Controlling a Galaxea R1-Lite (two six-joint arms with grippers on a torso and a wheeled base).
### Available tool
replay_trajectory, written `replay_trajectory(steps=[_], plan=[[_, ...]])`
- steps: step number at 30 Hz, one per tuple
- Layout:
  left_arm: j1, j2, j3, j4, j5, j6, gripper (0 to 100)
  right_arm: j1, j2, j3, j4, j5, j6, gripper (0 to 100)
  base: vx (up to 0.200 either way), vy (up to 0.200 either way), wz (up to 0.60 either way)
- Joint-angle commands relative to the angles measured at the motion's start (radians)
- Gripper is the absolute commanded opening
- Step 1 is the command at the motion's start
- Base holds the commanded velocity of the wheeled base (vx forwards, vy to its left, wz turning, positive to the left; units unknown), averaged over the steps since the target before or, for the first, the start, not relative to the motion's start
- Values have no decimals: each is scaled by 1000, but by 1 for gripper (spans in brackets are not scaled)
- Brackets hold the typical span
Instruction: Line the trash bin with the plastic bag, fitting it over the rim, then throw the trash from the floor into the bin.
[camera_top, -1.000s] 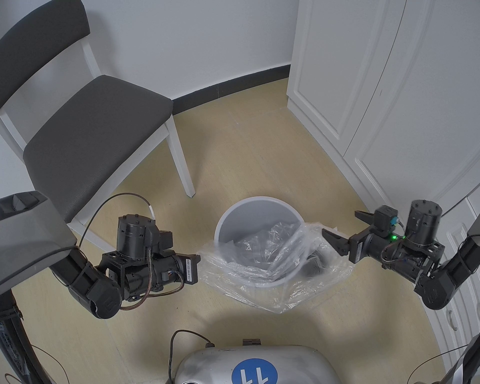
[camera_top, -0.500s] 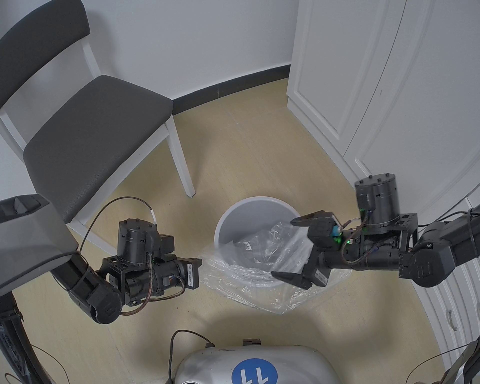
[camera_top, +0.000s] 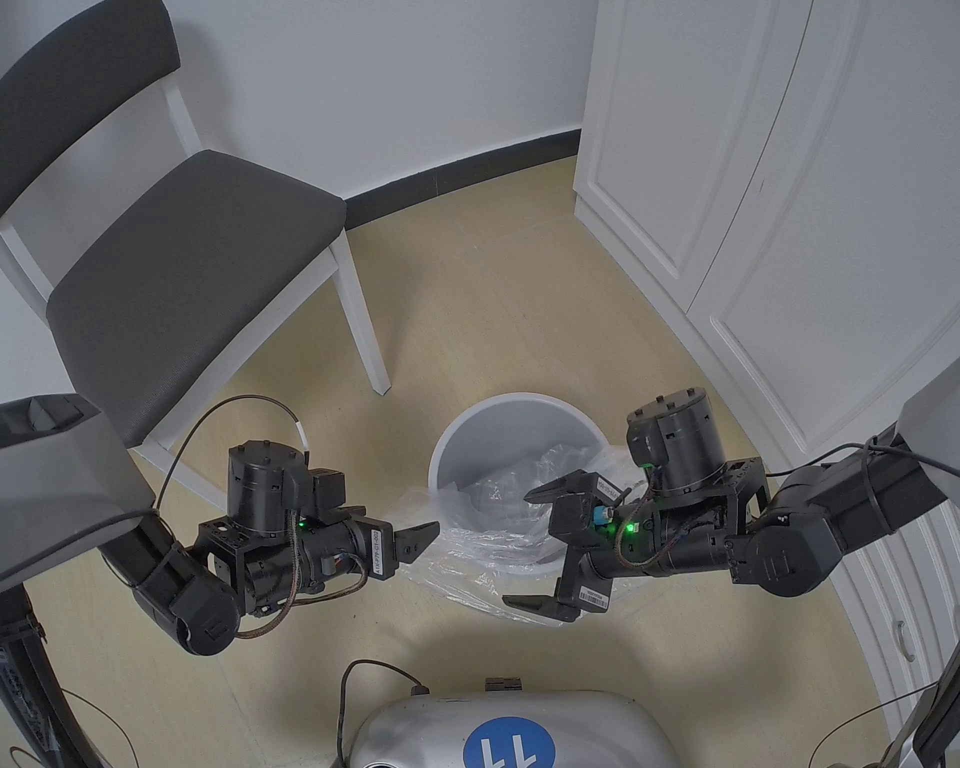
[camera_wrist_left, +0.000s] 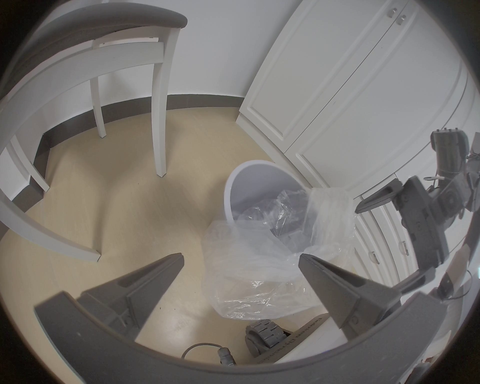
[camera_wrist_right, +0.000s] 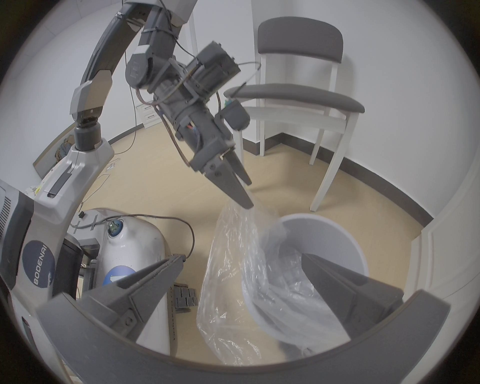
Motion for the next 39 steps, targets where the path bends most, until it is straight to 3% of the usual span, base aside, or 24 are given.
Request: replay_trajectory(steps=[1, 16, 17, 32, 36, 39], plan=[[0, 4, 16, -9, -1, 10, 100, -15, 35, 10, 0, 0, -2, 100, 0, 0, 0], [4, -1, 14, -14, -3, 19, 100, -76, 187, -68, -11, -1, -3, 100, 0, 0, 0], [4, -1, 14, -14, -3, 19, 100, -82, 202, -82, -11, 0, -3, 0, 0, 0, 0], [35, -35, 3, -15, -3, 17, 100, -135, 208, -275, -68, -7, 15, 0, 0, 0, 0], [35, -41, 3, -15, -1, 16, 100, -136, 259, -366, -146, -52, 81, 0, 0, 0, 0], [34, -39, 2, -24, 2, 16, 100, -115, 326, -420, -229, -124, 144, 0, 0, 0, 0]])
